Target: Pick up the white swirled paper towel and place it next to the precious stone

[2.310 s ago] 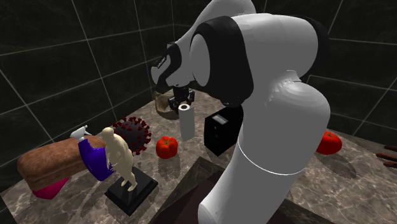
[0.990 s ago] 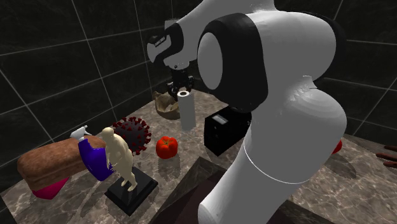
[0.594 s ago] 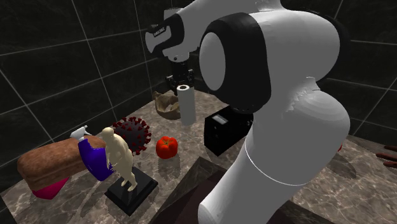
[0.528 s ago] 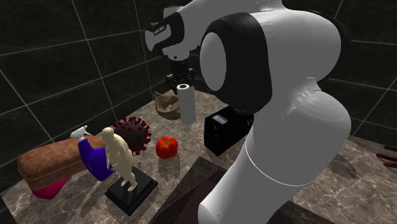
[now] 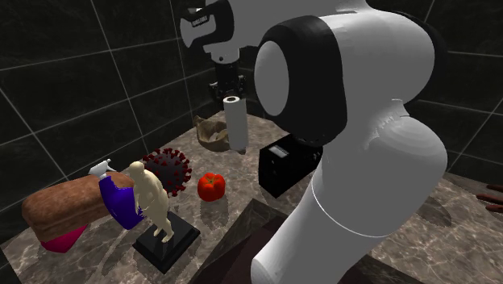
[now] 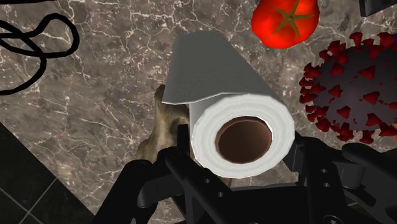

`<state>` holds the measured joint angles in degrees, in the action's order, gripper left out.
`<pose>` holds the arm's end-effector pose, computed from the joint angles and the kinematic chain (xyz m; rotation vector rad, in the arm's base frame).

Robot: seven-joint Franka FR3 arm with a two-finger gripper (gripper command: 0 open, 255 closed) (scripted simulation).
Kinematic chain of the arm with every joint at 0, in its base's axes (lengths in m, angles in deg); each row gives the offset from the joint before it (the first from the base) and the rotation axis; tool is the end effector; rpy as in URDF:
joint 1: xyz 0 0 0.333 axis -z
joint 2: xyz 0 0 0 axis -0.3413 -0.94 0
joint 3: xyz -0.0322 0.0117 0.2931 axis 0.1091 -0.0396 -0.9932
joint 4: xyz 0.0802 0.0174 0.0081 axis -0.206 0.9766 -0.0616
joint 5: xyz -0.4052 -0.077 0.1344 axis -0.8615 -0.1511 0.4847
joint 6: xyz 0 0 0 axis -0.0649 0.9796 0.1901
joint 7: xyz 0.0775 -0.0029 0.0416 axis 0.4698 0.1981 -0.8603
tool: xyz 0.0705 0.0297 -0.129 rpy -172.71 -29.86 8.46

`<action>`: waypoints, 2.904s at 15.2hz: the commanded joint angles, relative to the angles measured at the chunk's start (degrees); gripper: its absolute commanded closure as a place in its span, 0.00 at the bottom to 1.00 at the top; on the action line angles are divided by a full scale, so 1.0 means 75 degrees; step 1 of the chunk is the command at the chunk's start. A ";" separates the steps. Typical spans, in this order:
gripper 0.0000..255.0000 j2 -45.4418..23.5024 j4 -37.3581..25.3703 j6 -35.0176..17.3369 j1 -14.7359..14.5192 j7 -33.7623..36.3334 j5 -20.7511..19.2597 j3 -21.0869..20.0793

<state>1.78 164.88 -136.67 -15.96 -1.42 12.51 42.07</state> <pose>0.5507 -0.1496 0.4908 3.0829 -0.0586 0.0854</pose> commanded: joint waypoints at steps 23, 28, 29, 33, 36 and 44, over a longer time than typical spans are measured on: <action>1.00 -0.0597 -0.3163 0.2571 -0.0011 -0.0171 0.0121 0.0006; 1.00 0.0110 -0.2063 0.2224 -0.0405 0.0779 0.0025 -0.0529; 1.00 0.0223 -0.1880 0.2164 -0.0478 0.0966 0.0022 -0.0639; 1.00 0.0586 -0.1255 0.1948 -0.0762 0.1710 0.0047 -0.1084; 1.00 0.0769 -0.0890 0.1800 -0.0973 0.2265 0.0096 -0.1424; 1.00 0.0897 -0.0318 0.1435 -0.1521 0.3739 0.0278 -0.2365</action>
<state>8.39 162.21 -125.78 -26.93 25.35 14.43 25.09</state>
